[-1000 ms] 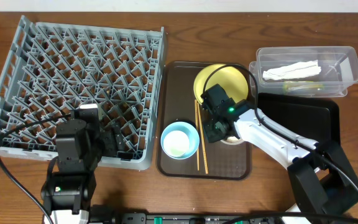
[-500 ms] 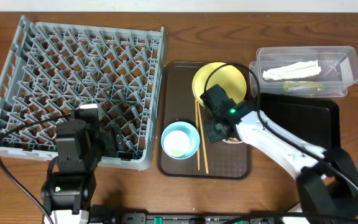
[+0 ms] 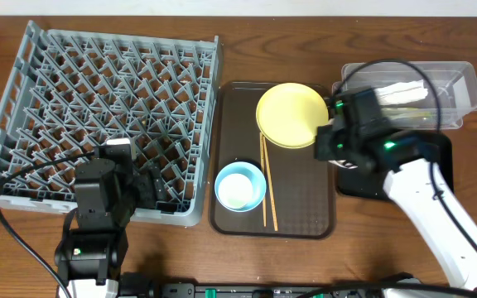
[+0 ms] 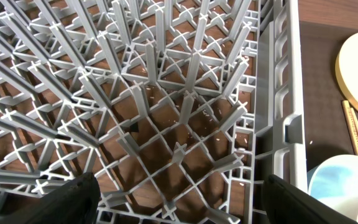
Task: Sort waste into correct bins and load items into the dishwasher
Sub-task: 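Tip the pink bowl over the black tray to dump the rice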
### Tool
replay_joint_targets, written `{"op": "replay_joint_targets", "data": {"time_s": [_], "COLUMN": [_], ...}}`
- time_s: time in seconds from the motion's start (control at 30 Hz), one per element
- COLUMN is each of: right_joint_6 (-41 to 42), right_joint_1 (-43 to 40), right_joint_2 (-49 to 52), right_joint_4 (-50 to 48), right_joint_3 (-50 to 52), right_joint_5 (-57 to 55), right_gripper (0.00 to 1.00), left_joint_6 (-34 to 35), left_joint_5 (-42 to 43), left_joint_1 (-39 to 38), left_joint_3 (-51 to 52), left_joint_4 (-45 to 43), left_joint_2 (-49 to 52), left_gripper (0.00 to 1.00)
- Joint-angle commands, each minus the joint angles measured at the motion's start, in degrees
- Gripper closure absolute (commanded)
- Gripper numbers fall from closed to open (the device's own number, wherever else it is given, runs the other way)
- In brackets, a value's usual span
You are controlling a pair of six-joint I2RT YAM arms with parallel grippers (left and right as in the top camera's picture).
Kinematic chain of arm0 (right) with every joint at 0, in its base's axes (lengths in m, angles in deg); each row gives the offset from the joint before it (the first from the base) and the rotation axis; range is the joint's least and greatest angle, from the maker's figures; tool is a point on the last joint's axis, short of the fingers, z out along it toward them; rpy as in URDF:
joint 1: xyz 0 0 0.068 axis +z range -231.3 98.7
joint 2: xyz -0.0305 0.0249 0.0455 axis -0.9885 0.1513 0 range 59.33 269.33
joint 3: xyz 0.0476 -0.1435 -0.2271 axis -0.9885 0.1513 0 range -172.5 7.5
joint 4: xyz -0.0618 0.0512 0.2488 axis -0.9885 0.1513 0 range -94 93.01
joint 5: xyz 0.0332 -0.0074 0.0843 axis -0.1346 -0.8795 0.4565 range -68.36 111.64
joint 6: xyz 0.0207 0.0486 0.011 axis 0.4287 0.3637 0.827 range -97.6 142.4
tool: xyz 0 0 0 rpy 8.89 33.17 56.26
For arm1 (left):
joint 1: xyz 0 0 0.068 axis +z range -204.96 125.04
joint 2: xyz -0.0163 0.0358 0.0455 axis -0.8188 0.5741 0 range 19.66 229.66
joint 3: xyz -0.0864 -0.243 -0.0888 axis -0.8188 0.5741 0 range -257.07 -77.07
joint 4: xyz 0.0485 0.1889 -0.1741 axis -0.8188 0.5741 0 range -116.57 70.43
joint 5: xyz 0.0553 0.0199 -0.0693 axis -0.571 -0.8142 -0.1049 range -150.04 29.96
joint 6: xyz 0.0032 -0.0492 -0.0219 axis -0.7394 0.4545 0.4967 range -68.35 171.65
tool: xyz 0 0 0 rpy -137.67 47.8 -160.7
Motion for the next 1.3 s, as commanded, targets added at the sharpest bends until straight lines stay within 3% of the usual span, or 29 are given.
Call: {"op": "replay_joint_targets", "data": {"time_s": [0.0,0.2,0.5,0.73,1.0,1.27], "right_joint_6": [-2.49,-5.75,-6.47,-4.96,-4.63,2.4], "right_joint_1": [-6.32,-16.5,-28.41,-34.32,-39.15,-48.41], "right_joint_2": [0.09,0.35,1.29,6.62,14.36,17.16], "right_joint_4": [-0.26,-1.05,-12.11,-19.54,-22.99,-28.59], "right_joint_3": [0.9,4.68,15.23,17.33,17.33,17.31], "right_joint_5": [11.85,23.98,46.97,65.33,72.35,78.29], "right_gripper": [0.99,0.99,0.99,0.99,0.99,0.99], "left_joint_6": [0.09,0.09,0.09,0.09,0.09,0.09], "left_joint_5": [0.28,0.28,0.28,0.28,0.28,0.31], "left_joint_1": [-0.13,-0.13,-0.13,-0.13,-0.13,-0.13], "left_joint_3": [-1.16,-1.16,-1.16,-1.16,-1.16,-1.16], "left_joint_4": [0.0,0.0,-0.04,-0.04,-0.04,-0.04], "left_joint_2": [-0.04,-0.04,-0.04,-0.04,-0.04,-0.04], "left_gripper": [0.14,0.14,0.14,0.14,0.14,0.13]}}
